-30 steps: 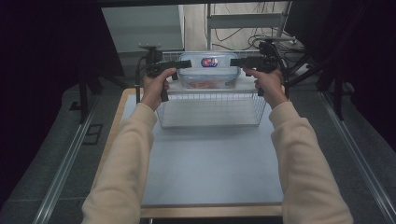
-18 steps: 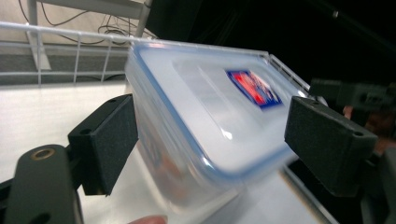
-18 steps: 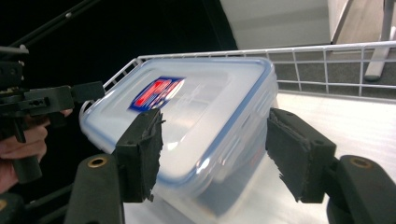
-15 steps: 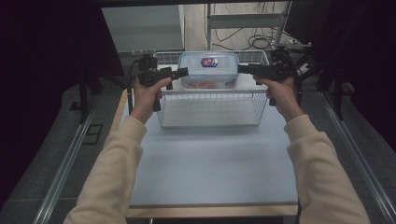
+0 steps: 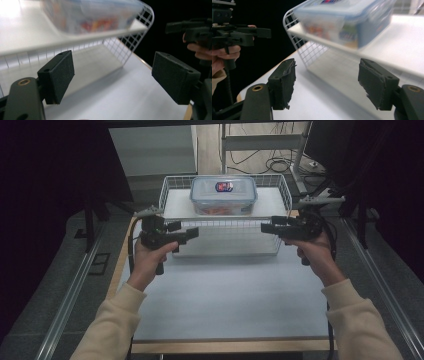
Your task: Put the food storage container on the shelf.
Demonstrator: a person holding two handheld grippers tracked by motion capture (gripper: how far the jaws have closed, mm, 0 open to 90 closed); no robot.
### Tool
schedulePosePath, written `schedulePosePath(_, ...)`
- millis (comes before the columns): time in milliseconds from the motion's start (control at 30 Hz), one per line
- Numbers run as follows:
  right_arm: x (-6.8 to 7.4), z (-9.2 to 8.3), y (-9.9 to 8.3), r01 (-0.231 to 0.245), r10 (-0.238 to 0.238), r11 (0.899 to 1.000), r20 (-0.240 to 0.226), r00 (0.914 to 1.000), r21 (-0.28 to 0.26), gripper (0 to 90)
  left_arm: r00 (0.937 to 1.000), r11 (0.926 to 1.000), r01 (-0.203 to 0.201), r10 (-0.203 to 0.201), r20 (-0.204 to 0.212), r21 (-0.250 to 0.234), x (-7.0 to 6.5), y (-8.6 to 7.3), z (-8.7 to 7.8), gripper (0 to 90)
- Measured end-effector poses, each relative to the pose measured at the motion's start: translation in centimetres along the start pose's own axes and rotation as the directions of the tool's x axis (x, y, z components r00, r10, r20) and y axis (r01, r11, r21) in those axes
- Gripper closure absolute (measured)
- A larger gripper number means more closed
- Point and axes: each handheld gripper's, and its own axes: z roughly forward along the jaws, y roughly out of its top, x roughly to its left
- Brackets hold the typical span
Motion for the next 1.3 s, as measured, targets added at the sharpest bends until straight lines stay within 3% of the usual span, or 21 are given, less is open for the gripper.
schedulePosePath(167,1.1,-0.6,-3.2,0.037,-0.037,0.999,-0.029,0.9989,0.010,28.5,0.9990,0.9994,-0.030,0.029,0.035,0.015,-1.1,-3.2,-0.7,17.5)
schedulePosePath(233,1.4,-0.9,-5.3,0.033,-0.033,0.999,-0.062,0.9975,0.006,28.3,0.9975,0.9988,-0.036,0.034,0.062,0.035,-1.6,-4.9,-0.6,17.4)
schedulePosePath(267,1.4,-0.9,-5.3,0.033,-0.033,0.999,-0.062,0.9975,0.006,28.3,0.9975,0.9988,-0.036,0.034,0.062,0.035,-1.6,-4.9,-0.6,17.4)
schedulePosePath(367,1.6,-0.7,-8.0,0.027,-0.025,0.999,-0.078,0.9967,0.026,27.5,0.9956,0.9961,-0.050,0.044,0.083,0.073,-2.0,-7.4,-0.2,17.5)
schedulePosePath(400,1.6,-0.7,-8.0,0.027,-0.025,0.999,-0.078,0.9967,0.026,27.5,0.9956,0.9961,-0.050,0.044,0.083,0.073,-2.0,-7.4,-0.2,17.5)
schedulePosePath(433,1.7,-0.5,-9.3,0.028,-0.025,0.999,-0.083,0.9962,0.044,27.2,0.9948,0.9946,-0.062,0.054,0.086,0.083,-2.1,-8.1,-0.1,17.5)
schedulePosePath(667,2.3,0.3,-13.0,0.038,-0.031,0.996,-0.085,0.9959,0.080,26.8,0.9964,0.9900,-0.036,0.025,0.081,0.137,-1.6,-12.3,0.5,17.5)
schedulePosePath(733,2.3,0.7,-14.0,0.038,-0.030,0.993,-0.078,0.9965,0.109,26.2,0.9973,0.9853,-0.030,0.019,0.070,0.168,-1.3,-13.2,0.8,17.7)
schedulePosePath(767,2.2,1.1,-15.0,0.033,-0.025,0.993,-0.067,0.9974,0.115,26.2,0.9981,0.9848,-0.011,0.001,0.062,0.173,-1.0,-13.6,1.1,17.9)
schedulePosePath(967,1.7,2.1,-16.9,0.017,-0.008,0.985,-0.050,0.9987,0.174,26.0,0.9984,0.9845,-0.015,0.006,0.055,0.175,-0.9,-13.7,1.3,18.2)
schedulePosePath(1133,1.7,1.9,-16.7,0.002,0.007,0.990,-0.059,0.9982,0.138,26.0,0.9983,0.9843,0.006,-0.016,0.056,0.176,-0.6,-13.8,1.4,18.2)
schedulePosePath(1300,1.4,1.7,-16.9,0.012,-0.008,0.994,-0.032,0.9995,0.110,22.7,0.9990,0.9822,0.010,-0.018,0.041,0.188,-0.3,-14.1,1.5,18.0)
